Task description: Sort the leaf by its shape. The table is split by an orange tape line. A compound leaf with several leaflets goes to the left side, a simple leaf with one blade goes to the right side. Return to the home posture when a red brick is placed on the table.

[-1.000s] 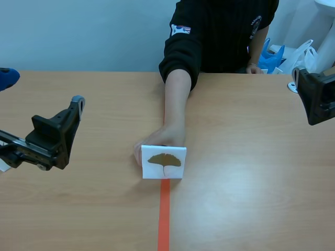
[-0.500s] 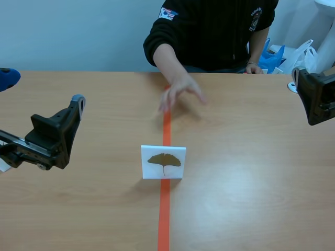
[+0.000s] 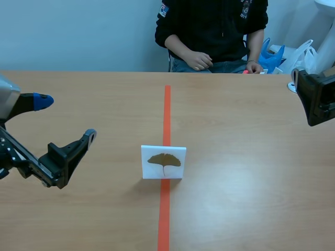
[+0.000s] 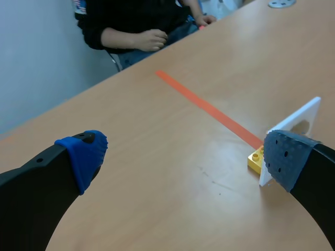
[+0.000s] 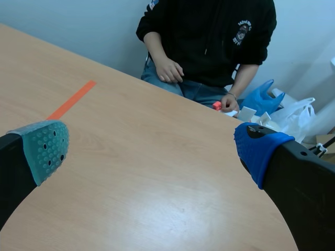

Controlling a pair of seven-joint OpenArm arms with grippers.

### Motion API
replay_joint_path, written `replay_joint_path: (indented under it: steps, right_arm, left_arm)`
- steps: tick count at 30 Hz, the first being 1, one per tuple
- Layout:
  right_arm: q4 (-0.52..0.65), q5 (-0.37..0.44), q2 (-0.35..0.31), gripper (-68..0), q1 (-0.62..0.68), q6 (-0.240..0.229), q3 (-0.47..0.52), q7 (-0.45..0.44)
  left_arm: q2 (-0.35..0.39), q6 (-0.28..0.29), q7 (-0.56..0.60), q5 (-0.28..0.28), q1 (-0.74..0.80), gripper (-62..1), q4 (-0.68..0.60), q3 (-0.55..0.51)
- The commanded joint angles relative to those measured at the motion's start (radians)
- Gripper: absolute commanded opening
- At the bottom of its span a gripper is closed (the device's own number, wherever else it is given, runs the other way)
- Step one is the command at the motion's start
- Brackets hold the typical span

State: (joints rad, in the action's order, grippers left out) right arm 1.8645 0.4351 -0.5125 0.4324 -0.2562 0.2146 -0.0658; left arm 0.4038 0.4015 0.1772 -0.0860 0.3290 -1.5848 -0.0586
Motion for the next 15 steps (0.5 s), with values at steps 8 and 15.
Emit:
replay_joint_path:
  steps: [8, 15]
  right_arm:
    - [0.024, 0.006, -0.020, 0.4, -0.014, 0.000, 0.010, -0.011]
    - [0.024, 0.000, -0.033, 0.4, -0.014, 0.000, 0.010, -0.011]
  left_arm:
    - [0.048, 0.099, 0.084, 0.062, -0.164, 1.4, 0.185, 0.127]
    - [0.044, 0.119, 0.136, 0.156, -0.281, 1.4, 0.335, 0.278]
